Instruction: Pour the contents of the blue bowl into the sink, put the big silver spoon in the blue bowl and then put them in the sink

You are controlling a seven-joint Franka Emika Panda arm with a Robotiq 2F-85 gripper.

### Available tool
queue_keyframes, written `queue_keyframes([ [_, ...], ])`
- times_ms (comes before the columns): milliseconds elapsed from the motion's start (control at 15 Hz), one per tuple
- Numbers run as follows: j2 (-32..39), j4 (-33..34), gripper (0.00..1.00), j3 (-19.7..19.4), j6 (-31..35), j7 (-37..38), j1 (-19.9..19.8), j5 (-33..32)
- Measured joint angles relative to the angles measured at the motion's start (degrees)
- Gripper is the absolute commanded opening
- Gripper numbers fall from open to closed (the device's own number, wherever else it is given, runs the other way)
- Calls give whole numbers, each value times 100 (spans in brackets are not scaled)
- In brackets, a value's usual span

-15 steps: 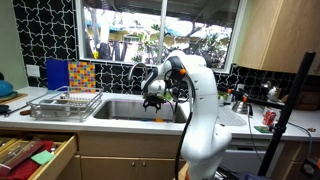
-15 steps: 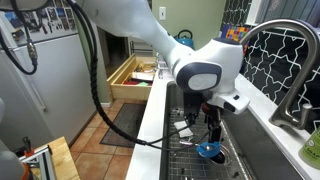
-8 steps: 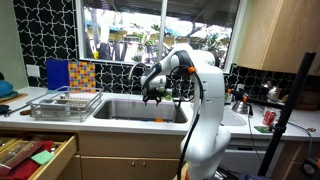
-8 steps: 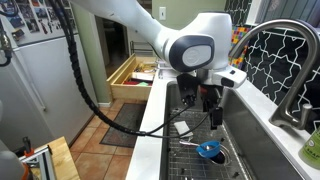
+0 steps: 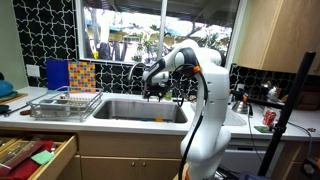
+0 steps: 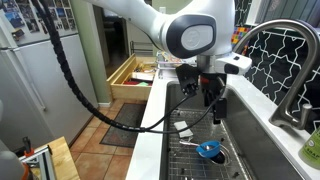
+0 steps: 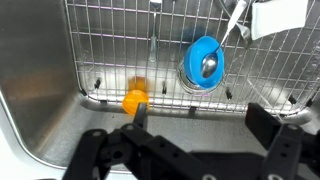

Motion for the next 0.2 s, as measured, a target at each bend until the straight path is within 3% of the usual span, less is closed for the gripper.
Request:
queue_keyframes([
  [200, 17, 2, 100, 12, 0, 0, 1, 0],
])
